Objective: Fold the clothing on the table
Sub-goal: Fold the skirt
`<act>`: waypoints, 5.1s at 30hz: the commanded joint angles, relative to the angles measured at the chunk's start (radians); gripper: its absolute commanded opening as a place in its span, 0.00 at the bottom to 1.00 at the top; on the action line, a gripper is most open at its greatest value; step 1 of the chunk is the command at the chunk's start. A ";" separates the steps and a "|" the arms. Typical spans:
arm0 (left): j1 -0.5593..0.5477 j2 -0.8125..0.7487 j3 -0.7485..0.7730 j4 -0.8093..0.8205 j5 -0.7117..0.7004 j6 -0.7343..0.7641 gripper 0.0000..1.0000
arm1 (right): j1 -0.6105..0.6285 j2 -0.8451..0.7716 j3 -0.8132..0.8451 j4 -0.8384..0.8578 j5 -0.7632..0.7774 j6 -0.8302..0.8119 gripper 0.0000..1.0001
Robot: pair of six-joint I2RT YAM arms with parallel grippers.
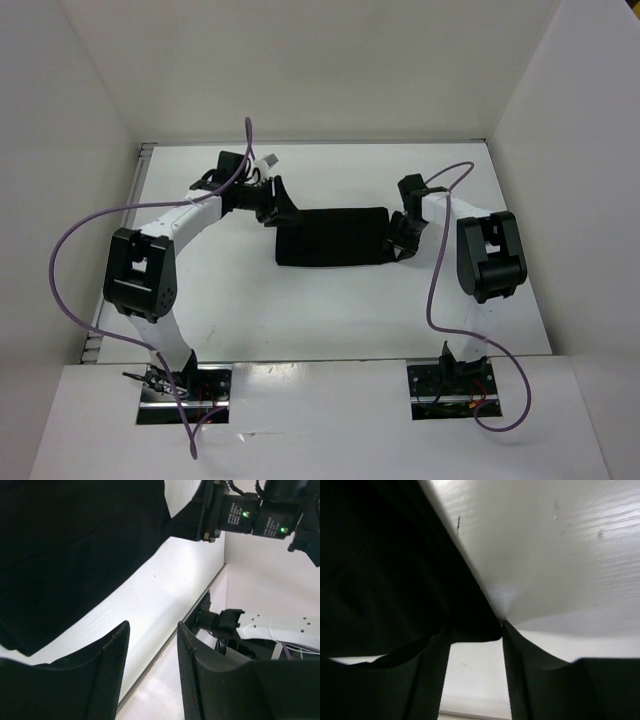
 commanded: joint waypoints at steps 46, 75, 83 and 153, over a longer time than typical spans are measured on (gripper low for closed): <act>-0.257 0.591 0.331 -0.186 -0.137 0.076 0.00 | 0.091 -0.174 0.162 -0.025 -0.162 0.022 0.00; 0.151 0.267 0.101 -0.206 -0.285 0.120 0.31 | 0.230 -0.133 0.166 -0.105 -0.177 0.000 0.00; 0.113 0.329 0.027 -0.177 -0.320 0.120 0.30 | 0.266 -0.108 0.227 -0.125 -0.186 -0.009 0.00; 0.171 0.175 -0.010 -0.166 -0.317 0.100 0.35 | 0.523 0.610 1.518 -0.435 -0.430 -0.115 0.38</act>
